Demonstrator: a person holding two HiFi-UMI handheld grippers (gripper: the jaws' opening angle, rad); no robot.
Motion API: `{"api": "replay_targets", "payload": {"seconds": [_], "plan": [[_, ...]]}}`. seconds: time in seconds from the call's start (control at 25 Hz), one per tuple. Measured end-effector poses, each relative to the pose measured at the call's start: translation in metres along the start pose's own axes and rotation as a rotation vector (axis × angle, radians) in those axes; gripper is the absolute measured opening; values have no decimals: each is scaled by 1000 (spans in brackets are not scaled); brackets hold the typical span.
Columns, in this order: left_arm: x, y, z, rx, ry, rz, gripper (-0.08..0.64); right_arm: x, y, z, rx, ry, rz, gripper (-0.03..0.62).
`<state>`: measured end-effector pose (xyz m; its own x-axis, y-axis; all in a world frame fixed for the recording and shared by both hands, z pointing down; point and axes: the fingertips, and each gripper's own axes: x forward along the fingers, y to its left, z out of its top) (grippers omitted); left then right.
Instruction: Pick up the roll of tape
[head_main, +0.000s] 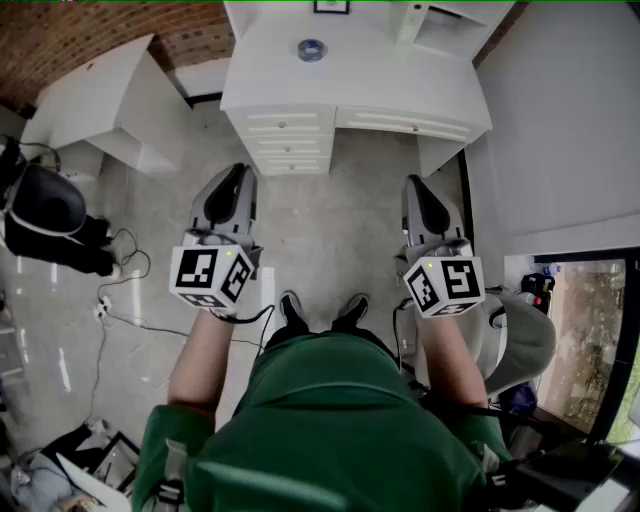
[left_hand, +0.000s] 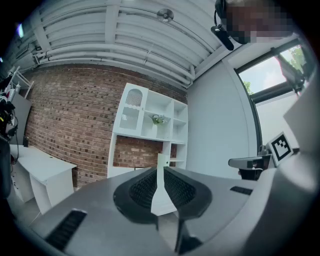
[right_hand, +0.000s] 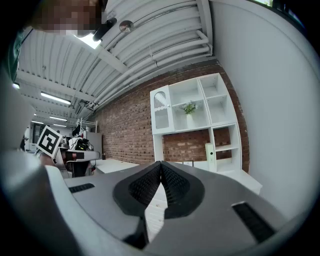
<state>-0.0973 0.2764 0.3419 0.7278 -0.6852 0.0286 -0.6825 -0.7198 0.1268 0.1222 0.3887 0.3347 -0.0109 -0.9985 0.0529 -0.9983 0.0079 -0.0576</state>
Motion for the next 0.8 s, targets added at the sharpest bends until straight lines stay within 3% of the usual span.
{"api": "replay_targets", "payload": {"seconds": [0.48, 0.52, 0.56, 0.6, 0.68, 0.8], "plan": [[-5, 20, 16, 5, -27, -17, 57, 9, 17, 7, 0, -7, -51, 28], [-7, 25, 20, 8, -34, -12, 57, 12, 20, 9, 0, -4, -58, 39], [-10, 30, 24, 11, -42, -7, 62, 15, 22, 12, -2, 0, -64, 101], [-13, 36, 27, 12, -47, -2, 95, 18, 26, 15, -6, 1, -70, 159], [-18, 49, 32, 9, -54, 5, 200, 23, 33, 21, -16, -5, -83, 192], [-28, 71, 39, 7, -66, 9, 238, 29, 48, 31, -30, -22, -95, 213]]}}
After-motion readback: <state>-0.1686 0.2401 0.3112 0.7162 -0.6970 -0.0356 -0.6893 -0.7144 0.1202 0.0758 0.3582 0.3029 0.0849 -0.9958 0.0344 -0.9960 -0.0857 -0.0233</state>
